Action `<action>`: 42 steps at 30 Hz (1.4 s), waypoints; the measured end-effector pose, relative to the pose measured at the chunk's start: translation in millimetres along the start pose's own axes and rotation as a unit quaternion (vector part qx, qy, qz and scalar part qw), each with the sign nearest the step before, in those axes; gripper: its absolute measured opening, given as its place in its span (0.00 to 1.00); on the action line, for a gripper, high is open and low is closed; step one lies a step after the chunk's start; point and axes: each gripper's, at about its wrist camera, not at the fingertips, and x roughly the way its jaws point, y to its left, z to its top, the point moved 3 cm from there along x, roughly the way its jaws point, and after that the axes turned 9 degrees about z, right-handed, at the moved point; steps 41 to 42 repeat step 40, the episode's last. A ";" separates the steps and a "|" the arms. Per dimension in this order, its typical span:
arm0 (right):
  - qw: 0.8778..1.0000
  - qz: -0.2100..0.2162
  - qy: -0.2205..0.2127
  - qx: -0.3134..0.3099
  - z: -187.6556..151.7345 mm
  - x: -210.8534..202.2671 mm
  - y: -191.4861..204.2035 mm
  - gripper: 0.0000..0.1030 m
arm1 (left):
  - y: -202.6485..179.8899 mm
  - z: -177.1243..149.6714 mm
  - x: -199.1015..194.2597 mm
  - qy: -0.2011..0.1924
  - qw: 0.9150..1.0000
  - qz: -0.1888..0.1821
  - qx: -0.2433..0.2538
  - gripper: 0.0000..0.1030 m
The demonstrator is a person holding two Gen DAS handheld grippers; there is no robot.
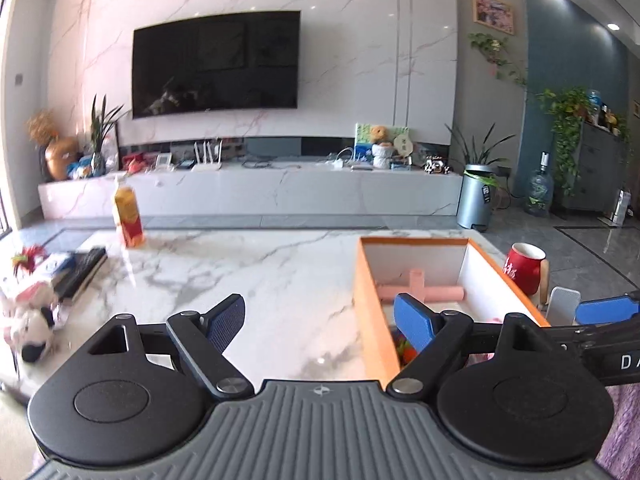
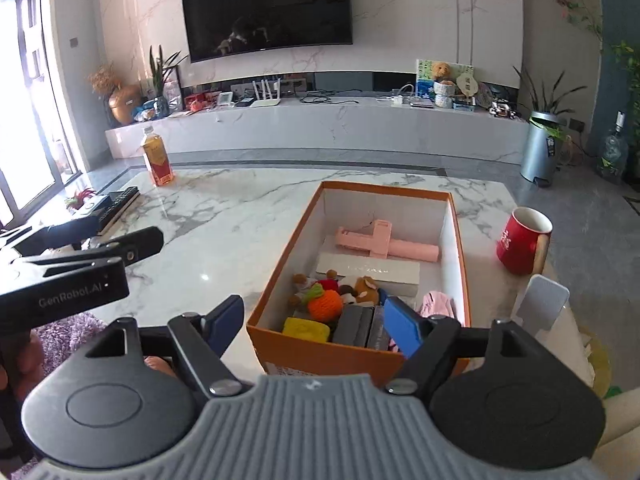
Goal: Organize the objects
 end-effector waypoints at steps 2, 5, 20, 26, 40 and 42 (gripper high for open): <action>1.000 -0.014 0.011 0.000 -11.9 8.0 0.8 0.77 | 2.7 -11.2 1.1 0.018 1.000 0.006 0.002 0.94; 0.999 -0.037 0.020 0.000 -26.3 18.4 0.1 0.77 | 1.6 -23.3 2.9 0.036 0.999 0.012 0.013 0.94; 0.998 -0.045 0.031 0.021 -48.7 43.0 -13.2 0.80 | -14.9 -48.4 6.7 0.062 0.997 0.020 0.038 0.94; 0.998 -0.044 0.032 0.026 -49.7 45.0 -16.7 0.80 | -16.2 -48.4 5.3 0.066 0.997 0.020 0.045 0.94; 0.998 -0.042 0.032 0.028 -52.7 44.5 -18.9 0.81 | -20.9 -45.6 -2.7 0.060 0.997 0.015 0.055 0.95; 0.998 -0.042 0.032 0.028 -52.7 44.5 -18.9 0.81 | -20.9 -45.6 -2.7 0.060 0.997 0.015 0.055 0.95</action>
